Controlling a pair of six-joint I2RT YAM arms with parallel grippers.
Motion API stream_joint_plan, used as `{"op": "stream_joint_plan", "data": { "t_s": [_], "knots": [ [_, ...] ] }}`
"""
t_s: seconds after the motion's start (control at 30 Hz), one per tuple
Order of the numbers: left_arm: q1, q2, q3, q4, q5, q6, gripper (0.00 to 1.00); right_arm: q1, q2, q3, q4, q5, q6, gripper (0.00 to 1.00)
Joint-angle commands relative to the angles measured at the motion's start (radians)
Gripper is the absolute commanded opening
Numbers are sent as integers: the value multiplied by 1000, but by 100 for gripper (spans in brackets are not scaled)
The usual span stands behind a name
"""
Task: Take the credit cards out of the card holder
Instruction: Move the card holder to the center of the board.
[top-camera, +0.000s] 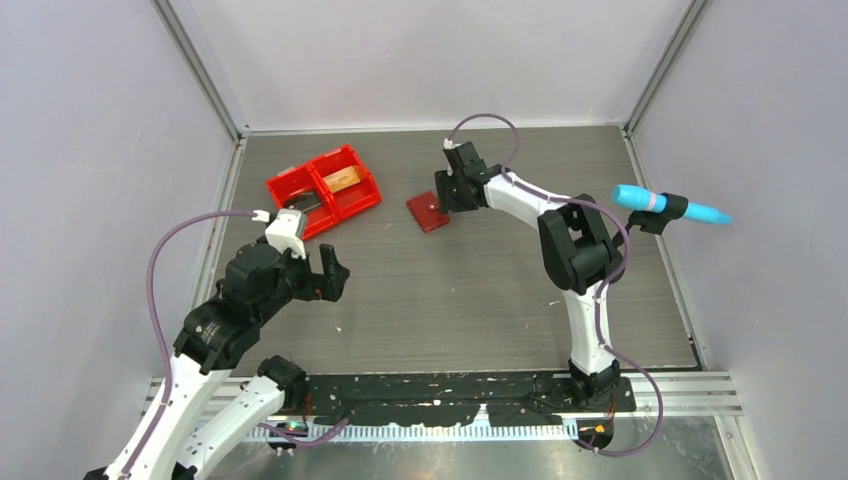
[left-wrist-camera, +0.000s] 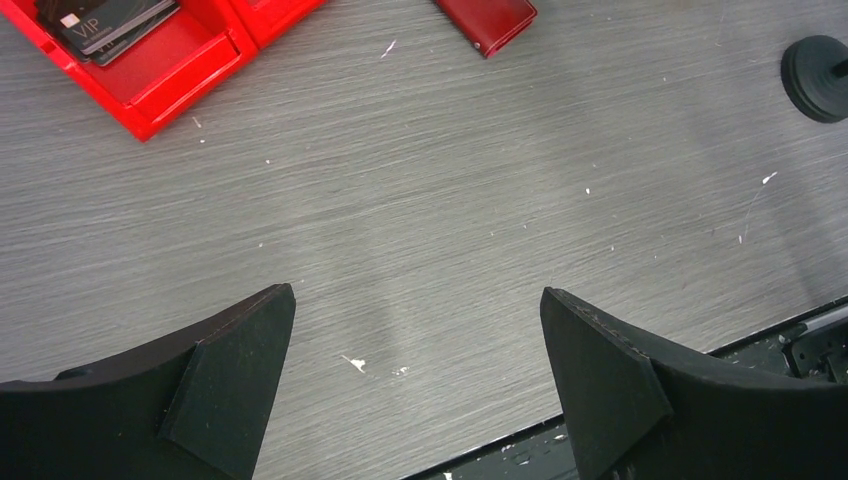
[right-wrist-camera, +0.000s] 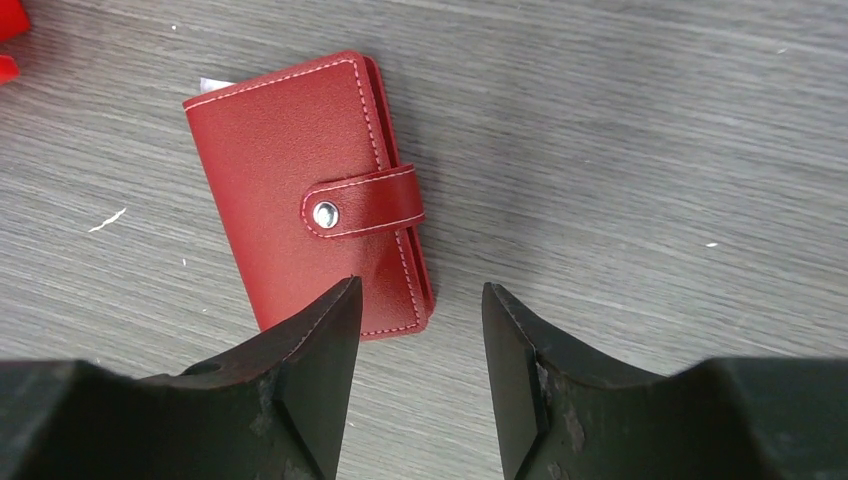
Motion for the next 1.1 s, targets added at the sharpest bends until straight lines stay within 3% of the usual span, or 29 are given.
{"op": "stream_joint_plan", "data": {
  "t_s": [0.0,0.3,0.37,0.47,0.53,0.8,1.07],
  "knots": [
    [-5,-12,16,8,-36,16,97,3,11,27,42,-89,48,54],
    [-5,-29,9,18,-76,19,97,1,10,-50,117,-158,47,48],
    [-4,-30,8,20,-80,19,97,1,-1,-71,123,-158,47,41],
    [-4,-27,5,23,-87,18,97,1,-37,-125,158,-154,44,17],
    [-3,-27,2,27,-92,17,97,1,-81,-182,190,-159,44,7],
    [-3,-4,0,30,-103,19,97,13,-310,-473,260,-241,20,5],
    [-3,12,1,23,-153,19,97,129,-519,-727,202,-298,-50,5]
  ]
}}
